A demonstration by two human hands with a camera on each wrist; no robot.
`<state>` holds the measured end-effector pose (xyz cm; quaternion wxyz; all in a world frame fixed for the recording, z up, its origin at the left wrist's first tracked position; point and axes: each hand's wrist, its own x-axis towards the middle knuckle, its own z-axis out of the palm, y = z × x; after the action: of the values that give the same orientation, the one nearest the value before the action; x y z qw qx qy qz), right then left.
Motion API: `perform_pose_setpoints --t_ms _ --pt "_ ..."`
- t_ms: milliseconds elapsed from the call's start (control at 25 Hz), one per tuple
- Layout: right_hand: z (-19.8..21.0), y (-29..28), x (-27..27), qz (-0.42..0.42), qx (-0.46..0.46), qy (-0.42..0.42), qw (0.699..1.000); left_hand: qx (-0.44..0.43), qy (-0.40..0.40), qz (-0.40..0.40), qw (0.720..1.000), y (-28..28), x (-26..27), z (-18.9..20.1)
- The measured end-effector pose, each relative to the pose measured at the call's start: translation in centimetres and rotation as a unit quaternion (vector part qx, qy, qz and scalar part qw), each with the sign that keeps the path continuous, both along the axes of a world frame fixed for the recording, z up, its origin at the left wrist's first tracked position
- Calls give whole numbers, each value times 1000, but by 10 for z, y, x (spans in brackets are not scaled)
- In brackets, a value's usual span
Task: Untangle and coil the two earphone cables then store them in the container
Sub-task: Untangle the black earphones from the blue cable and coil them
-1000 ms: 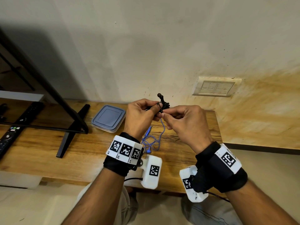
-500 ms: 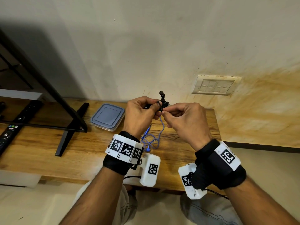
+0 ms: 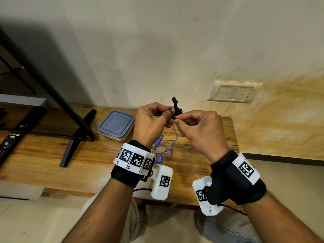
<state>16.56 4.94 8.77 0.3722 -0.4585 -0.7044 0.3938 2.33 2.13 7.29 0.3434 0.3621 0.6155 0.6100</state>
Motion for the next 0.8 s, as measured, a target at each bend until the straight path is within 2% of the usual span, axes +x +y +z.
perform_pose_setpoints --t_ms 280,800 --pt "1 -1 0 -5 -1 21 1000 -2 3 -2 1000 0 0 0" --pt "1 -2 -1 -7 11 9 1000 -2 6 0 1000 0 -2 0"
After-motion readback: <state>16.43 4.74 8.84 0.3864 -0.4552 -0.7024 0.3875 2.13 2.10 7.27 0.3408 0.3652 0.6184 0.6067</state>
